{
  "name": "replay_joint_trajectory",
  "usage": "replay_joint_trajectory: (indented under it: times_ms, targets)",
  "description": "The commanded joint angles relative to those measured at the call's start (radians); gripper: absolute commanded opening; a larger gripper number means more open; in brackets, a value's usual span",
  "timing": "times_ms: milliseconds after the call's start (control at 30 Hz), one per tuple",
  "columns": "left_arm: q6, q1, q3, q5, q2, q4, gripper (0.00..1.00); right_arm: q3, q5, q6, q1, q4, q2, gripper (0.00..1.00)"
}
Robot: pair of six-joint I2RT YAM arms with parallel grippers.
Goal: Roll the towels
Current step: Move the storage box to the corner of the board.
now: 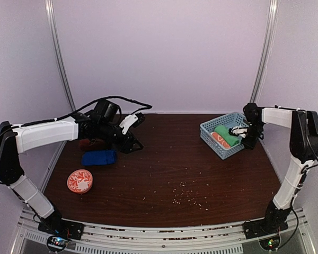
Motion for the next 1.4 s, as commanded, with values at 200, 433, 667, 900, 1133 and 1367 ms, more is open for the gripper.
replay_joint_trajectory:
  times_ms: [200, 433, 667, 900, 1133, 1367]
  targets:
    - [-0.036, -0.006, 0.009, -0.070, -0.009, 0.008, 0.54, 0.338, -0.265, 0.135, 0.057, -0.006, 0.270, 0.00]
    - [-0.044, -0.006, 0.003, -0.074, -0.007, 0.019, 0.54, 0.354, -0.306, 0.184, 0.156, 0.056, 0.286, 0.00]
    - [-0.072, -0.007, 0.012, -0.101, 0.005, 0.017, 0.54, 0.481, -0.373, 0.313, 0.207, 0.156, 0.396, 0.03]
    - [-0.212, -0.006, 0.029, -0.326, 0.014, -0.065, 0.58, 0.545, -0.516, 0.424, 0.211, 0.177, 0.419, 0.12]
    - [-0.451, -0.006, 0.052, -0.583, 0.045, -0.320, 0.60, 0.211, -0.702, 0.395, 0.211, 0.188, 0.108, 0.25]
    - [-0.458, 0.018, 0.053, -0.754, 0.129, -0.350, 0.52, -0.112, -0.691, 0.400, 0.209, 0.343, -0.117, 0.34]
